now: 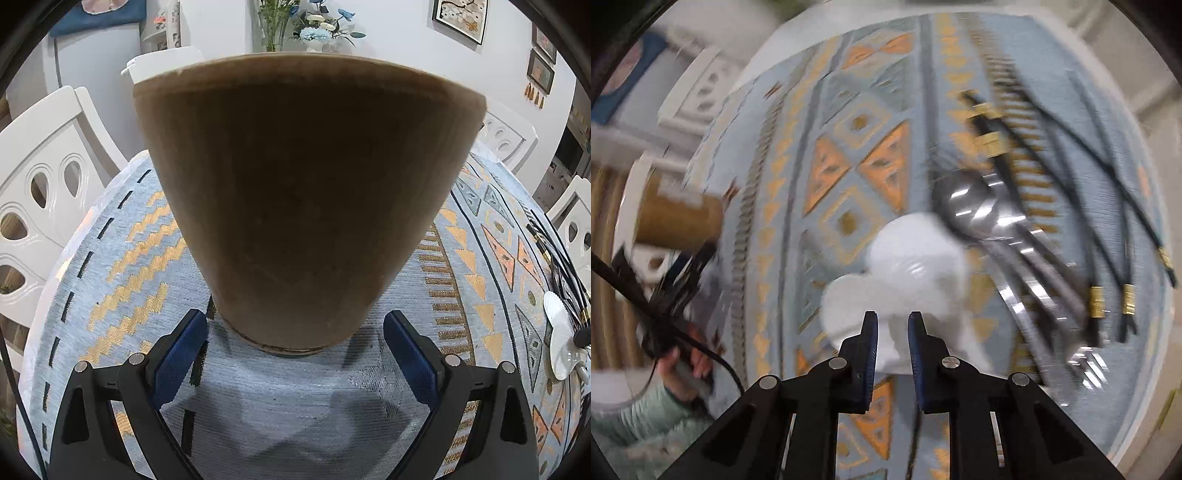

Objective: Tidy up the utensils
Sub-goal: 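Grasp a white rice paddle with the right tool and lift it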

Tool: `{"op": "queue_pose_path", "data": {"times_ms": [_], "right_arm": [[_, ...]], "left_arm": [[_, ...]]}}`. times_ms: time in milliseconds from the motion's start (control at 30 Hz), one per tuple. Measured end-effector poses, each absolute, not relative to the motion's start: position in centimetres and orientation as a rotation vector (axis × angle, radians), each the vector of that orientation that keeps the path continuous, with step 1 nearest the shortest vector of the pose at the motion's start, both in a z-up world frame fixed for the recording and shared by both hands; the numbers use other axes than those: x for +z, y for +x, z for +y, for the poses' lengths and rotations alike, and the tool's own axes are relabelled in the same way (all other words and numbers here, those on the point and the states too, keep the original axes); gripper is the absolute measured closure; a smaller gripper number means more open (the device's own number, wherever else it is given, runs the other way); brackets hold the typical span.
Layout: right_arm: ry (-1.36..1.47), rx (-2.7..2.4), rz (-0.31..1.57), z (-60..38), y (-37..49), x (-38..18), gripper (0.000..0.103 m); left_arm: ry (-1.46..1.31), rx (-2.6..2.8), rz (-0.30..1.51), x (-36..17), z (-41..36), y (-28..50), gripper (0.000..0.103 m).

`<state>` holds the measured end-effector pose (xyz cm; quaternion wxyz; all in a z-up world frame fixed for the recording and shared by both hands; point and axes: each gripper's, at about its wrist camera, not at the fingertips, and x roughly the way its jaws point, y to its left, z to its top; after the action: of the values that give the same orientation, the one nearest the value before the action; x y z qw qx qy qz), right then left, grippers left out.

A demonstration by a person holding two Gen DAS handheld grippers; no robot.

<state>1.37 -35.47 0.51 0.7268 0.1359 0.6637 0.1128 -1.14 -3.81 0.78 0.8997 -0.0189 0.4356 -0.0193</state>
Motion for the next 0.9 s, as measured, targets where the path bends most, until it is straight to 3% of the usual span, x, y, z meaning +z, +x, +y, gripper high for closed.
{"op": "queue_pose_path", "data": {"times_ms": [267,333,367,400,567,833,900], "right_arm": [[-0.053,0.223,1.451,-32.0,-0.4,2.6,0.083],[-0.171,0.223,1.431,-30.6,-1.7,3.1,0.070],[-0.217,0.222,1.418,-29.9,-2.2,3.1,0.054],[-0.268,0.221,1.398,-29.1,-2.9,3.1,0.046],[-0.595,0.155,1.275,-25.4,-6.6,1.2,0.045],[-0.630,0.000,1.225,-26.2,-5.6,-1.3,0.044],[-0.630,-0.031,1.209,-25.9,-4.5,-1.5,0.039]], "left_arm": [[-0.042,-0.042,0.904,0.7,-3.7,-1.0,0.006],[-0.042,-0.042,0.904,0.7,-3.6,-1.0,0.006],[-0.043,-0.042,0.904,0.7,-3.6,-1.0,0.006],[-0.044,-0.041,0.904,0.7,-3.5,-1.0,0.006],[-0.046,-0.037,0.905,0.7,-3.6,-1.1,0.006],[-0.041,-0.036,0.909,0.6,-3.6,-1.0,0.006],[-0.038,-0.035,0.910,0.6,-3.6,-1.0,0.006]]}}
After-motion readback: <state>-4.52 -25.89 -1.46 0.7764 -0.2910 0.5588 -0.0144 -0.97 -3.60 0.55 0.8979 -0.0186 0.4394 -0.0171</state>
